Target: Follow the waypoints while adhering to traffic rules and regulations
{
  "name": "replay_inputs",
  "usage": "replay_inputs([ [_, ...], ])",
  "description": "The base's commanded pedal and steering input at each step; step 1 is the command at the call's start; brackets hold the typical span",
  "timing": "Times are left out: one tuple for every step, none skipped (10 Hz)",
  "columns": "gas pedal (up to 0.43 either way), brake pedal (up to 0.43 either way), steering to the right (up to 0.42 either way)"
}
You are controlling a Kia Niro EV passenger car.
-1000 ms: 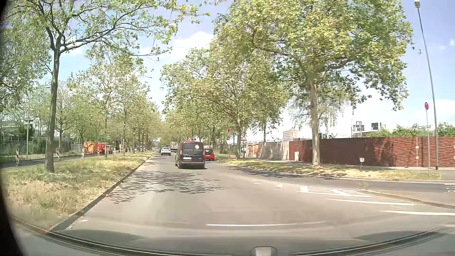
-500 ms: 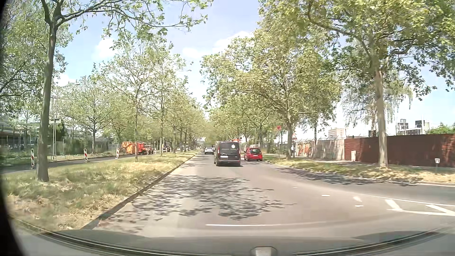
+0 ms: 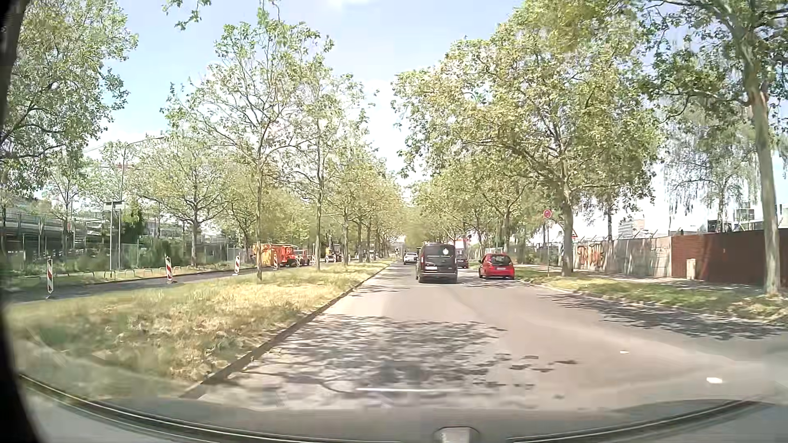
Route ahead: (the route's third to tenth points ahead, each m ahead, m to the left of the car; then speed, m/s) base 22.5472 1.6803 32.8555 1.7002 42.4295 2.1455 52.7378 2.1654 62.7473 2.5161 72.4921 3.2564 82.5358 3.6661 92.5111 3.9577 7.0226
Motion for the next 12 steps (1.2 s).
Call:
replay_inputs([
  [0.209,0.030,-0.054],
  [0.220,0.030,-0.033],
  [0.220,0.030,-0.016],
  [0.220,0.030,-0.008],
  [0.228,0.030,-0.004],
  [0.228,0.030,0.002],
  [0.228,0.030,0.005],
  [0.228,0.030,0.005],
  [0.228,0.030,0.005],
  [0.228,0.030,0.006],
  [0.228,0.030,0.005],
  [0.228,0.030,0.004],
])
